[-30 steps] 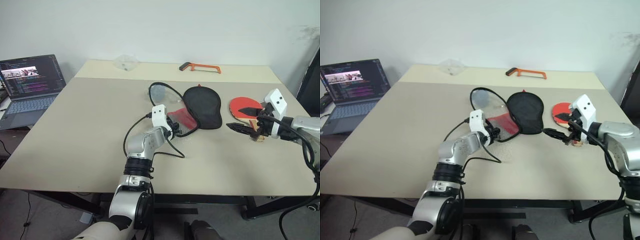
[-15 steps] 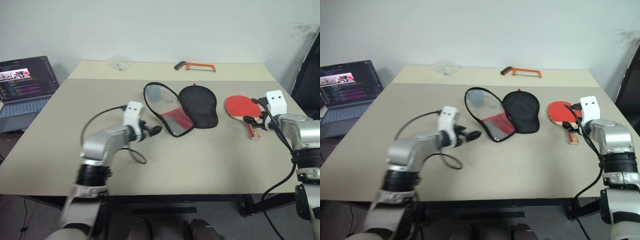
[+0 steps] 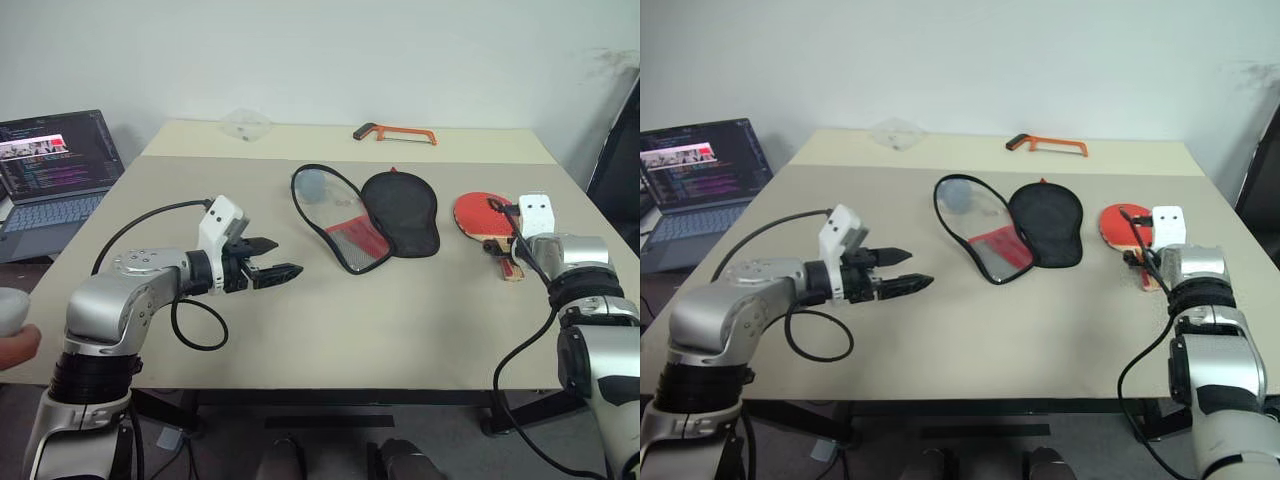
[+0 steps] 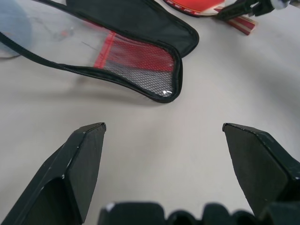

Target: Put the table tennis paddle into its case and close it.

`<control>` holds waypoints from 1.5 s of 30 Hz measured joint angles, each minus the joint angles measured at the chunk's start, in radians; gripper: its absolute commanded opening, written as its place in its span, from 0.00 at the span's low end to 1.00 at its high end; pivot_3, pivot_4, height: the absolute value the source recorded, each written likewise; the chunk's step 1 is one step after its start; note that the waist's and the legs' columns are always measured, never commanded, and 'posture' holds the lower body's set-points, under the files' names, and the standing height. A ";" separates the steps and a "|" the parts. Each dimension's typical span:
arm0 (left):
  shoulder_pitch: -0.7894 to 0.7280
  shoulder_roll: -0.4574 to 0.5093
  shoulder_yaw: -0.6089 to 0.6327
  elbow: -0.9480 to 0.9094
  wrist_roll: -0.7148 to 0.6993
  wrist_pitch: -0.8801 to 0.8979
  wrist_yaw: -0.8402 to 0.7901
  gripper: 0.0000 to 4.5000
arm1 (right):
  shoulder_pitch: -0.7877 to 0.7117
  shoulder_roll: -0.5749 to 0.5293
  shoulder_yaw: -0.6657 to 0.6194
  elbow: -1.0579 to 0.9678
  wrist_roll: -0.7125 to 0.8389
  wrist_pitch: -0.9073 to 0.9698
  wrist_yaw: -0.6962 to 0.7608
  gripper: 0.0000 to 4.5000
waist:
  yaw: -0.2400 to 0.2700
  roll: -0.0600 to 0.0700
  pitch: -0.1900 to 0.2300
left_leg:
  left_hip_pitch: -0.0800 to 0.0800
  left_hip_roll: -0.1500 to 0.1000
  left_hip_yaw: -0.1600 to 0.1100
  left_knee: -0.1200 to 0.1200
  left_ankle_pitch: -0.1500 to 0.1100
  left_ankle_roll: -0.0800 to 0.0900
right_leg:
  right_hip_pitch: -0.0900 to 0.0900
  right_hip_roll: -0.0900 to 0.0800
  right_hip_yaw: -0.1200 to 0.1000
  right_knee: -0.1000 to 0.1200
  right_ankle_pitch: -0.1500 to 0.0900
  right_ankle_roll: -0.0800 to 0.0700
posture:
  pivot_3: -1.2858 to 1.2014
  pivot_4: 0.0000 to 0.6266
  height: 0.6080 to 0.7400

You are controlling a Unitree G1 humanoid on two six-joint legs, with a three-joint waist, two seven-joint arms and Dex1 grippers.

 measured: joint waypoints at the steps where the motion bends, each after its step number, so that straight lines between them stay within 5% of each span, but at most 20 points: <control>1: 0.000 0.000 0.000 -0.002 0.000 0.000 0.001 0.97 | -0.011 0.000 -0.011 0.019 0.000 -0.004 -0.010 1.00 | -0.002 0.000 0.000 | 0.000 0.000 0.000 0.000 0.000 0.000 | 0.000 0.000 0.000 0.000 0.000 0.000 | 0.52 0.24 1.00; 5: 0.000 -0.003 0.000 -0.010 0.000 0.000 0.005 0.97 | -0.015 0.005 -0.047 0.046 0.005 -0.025 -0.019 0.86 | -0.007 0.000 0.000 | 0.000 0.000 0.000 0.000 0.000 0.000 | 0.000 0.000 0.000 0.000 0.000 0.000 | 0.52 0.24 1.00; 14: -0.015 -0.014 -0.013 -0.006 0.000 0.000 0.013 0.97 | -0.024 0.027 -0.072 0.060 0.021 -0.042 -0.038 0.23 | -0.013 0.000 0.000 | 0.000 0.000 -0.001 0.000 0.000 0.000 | 0.000 0.000 0.000 0.000 0.000 0.001 | 0.52 0.24 1.00; 29: -0.016 -0.014 -0.013 0.030 0.010 -0.002 0.039 0.97 | -0.162 0.165 -0.085 -0.185 0.049 0.015 -0.093 0.23 | -0.025 0.005 0.003 | -0.001 0.002 0.002 -0.004 0.000 0.000 | -0.006 0.003 0.003 0.002 0.000 -0.001 | 0.52 0.24 1.00; 39: 0.005 -0.022 -0.014 0.057 0.042 -0.014 0.095 0.97 | -0.184 0.370 -0.050 -0.062 0.042 -0.033 -0.104 0.23 | -0.017 0.005 0.003 | -0.009 0.002 0.002 -0.005 0.000 0.000 | -0.013 0.002 0.002 0.002 0.001 -0.003 | 0.52 0.24 1.00; 45: 0.038 -0.022 -0.012 0.027 0.037 0.003 0.110 0.97 | -0.188 0.395 -0.050 -0.022 0.037 -0.064 -0.123 0.23 | -0.015 0.005 0.003 | -0.011 0.002 0.000 -0.005 0.000 0.000 | -0.013 0.002 0.000 0.002 0.001 -0.003 | 0.52 0.24 1.00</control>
